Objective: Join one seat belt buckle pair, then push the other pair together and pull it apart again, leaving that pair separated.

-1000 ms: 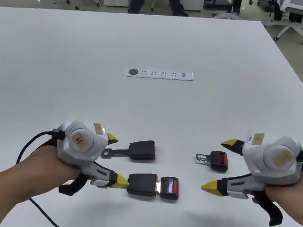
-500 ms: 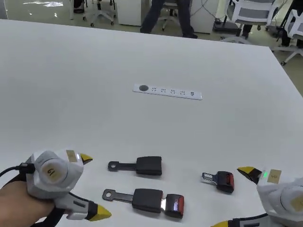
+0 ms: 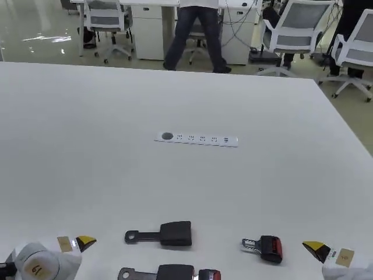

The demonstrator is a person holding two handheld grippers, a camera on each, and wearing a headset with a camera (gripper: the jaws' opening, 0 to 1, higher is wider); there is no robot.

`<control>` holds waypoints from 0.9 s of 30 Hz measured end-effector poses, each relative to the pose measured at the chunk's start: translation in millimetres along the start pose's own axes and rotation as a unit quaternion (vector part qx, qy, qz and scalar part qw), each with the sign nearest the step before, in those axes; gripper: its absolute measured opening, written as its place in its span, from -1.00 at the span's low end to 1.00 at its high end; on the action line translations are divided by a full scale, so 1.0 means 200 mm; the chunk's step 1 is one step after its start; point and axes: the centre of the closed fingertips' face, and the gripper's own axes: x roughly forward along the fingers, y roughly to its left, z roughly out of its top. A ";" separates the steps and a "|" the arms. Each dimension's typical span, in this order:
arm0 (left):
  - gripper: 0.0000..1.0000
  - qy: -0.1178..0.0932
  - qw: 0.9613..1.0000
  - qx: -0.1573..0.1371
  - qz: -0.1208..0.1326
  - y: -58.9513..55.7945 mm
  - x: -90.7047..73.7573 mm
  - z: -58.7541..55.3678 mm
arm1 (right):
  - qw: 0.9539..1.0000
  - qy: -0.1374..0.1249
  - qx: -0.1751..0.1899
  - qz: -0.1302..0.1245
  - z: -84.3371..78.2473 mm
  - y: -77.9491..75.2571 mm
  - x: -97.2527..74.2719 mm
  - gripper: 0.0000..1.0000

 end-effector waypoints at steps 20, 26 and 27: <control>1.00 -0.004 1.000 0.000 0.011 -0.05 -0.04 0.00 | 1.000 0.007 -0.019 0.010 0.00 0.06 0.00 1.00; 1.00 -0.007 1.000 -0.007 0.008 -0.06 -0.03 -0.01 | 1.000 0.010 -0.024 0.011 0.00 0.05 0.02 1.00; 1.00 -0.009 1.000 -0.012 0.007 -0.06 -0.03 0.00 | 0.999 0.013 -0.027 0.009 0.00 0.05 0.02 1.00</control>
